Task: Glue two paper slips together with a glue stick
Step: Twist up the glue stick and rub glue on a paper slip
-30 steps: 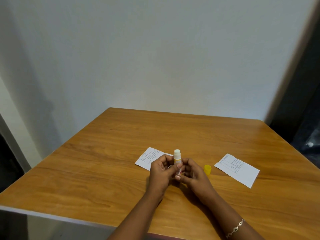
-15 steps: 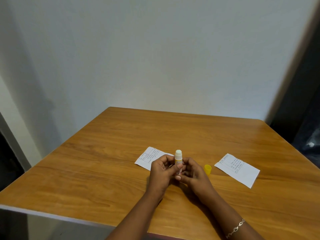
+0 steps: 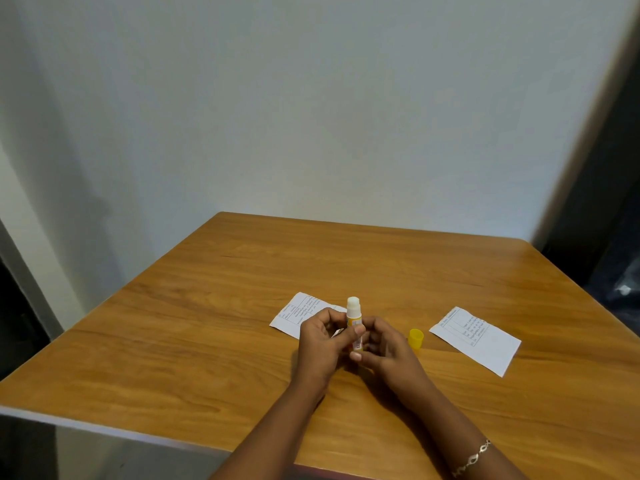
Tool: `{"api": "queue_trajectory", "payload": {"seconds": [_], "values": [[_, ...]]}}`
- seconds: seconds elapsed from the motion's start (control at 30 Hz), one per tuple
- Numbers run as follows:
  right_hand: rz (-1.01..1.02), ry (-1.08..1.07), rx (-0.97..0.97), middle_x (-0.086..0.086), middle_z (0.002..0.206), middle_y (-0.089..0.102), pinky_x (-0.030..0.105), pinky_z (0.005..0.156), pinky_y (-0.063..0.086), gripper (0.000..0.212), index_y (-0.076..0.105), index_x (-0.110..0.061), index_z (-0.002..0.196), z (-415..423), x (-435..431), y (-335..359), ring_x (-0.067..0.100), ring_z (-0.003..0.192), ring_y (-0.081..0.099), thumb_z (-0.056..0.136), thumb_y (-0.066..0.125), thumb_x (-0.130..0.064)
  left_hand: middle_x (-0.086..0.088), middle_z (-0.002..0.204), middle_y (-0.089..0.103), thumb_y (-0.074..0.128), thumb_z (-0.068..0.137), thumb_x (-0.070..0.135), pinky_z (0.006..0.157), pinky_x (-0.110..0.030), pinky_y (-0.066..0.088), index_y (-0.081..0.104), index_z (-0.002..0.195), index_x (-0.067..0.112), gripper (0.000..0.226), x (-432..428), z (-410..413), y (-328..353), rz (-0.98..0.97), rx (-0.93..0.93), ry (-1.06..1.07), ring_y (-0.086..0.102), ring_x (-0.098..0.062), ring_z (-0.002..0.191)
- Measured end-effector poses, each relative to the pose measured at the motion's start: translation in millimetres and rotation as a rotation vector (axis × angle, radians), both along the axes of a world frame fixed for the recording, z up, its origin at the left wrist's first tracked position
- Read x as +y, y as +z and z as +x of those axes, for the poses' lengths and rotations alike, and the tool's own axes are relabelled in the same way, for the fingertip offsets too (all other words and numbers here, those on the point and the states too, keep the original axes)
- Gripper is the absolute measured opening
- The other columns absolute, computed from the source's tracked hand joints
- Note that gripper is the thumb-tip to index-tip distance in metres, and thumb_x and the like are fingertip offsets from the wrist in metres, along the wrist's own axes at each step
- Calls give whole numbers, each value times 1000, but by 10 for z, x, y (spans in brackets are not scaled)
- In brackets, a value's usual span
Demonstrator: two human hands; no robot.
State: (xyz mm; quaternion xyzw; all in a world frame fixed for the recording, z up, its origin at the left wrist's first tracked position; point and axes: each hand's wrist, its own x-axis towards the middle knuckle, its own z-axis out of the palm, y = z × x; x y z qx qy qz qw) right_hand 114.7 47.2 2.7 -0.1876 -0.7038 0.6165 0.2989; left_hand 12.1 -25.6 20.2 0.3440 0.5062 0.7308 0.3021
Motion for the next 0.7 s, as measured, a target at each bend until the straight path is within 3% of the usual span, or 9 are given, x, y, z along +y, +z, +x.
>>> {"api": "queue_trajectory", "payload": {"seconds": [0.1, 0.2, 0.27, 0.4, 0.47, 0.57, 0.7], "values": [[82, -4, -34, 9, 92, 63, 27, 75, 50, 48, 54, -16, 104, -15, -30, 24, 15, 85, 59, 61, 73, -13, 0, 60, 63, 73, 67, -7, 53, -21, 50, 56, 67, 6, 21, 4, -1, 7, 6, 1, 32, 59, -9, 57], [157, -55, -66, 8, 90, 65, 34, 72, 49, 56, 55, -17, 102, -36, -57, 21, 13, 80, 58, 53, 78, -30, -1, 62, 62, 74, 66, -6, 54, -23, 51, 55, 66, 8, 24, 4, 0, 0, -14, 11, 66, 60, -11, 59], [147, -63, -53, 13, 87, 64, 35, 71, 48, 52, 56, -15, 101, -35, -53, 12, 14, 78, 56, 55, 77, -25, -1, 62, 60, 75, 65, -4, 55, -25, 50, 54, 65, 10, 26, 1, 3, -2, -30, 31, 63, 60, -11, 60], [17, -23, -12, 4, 75, 59, 23, 68, 49, 41, 57, -15, 99, -22, -22, 6, 12, 72, 56, 61, 69, -9, 0, 61, 61, 78, 61, 1, 59, -30, 49, 56, 62, 14, 26, 9, -19, -13, -31, 18, 46, 58, -16, 62], [-12, -4, 2, 8, 78, 58, 25, 71, 50, 39, 57, -15, 100, -11, -7, 2, 16, 75, 57, 63, 66, -7, 5, 56, 63, 76, 65, -3, 57, -26, 49, 56, 62, 12, 25, 4, -11, -6, -26, 16, 38, 59, -12, 60], [20, 24, -4, 12, 86, 59, 27, 74, 51, 38, 56, -14, 104, -9, -23, 21, 19, 82, 57, 67, 66, -9, 5, 57, 63, 71, 68, -9, 53, -22, 49, 54, 65, 7, 23, -3, -5, 5, -22, 15, 53, 60, -8, 58], [112, -29, -41, 4, 85, 63, 28, 69, 49, 46, 57, -17, 100, -31, -63, 37, 11, 77, 57, 58, 76, -23, -11, 71, 63, 74, 66, -3, 60, -32, 53, 56, 66, 10, 22, -1, -6, 3, -25, 3, 76, 62, -19, 67]]}}
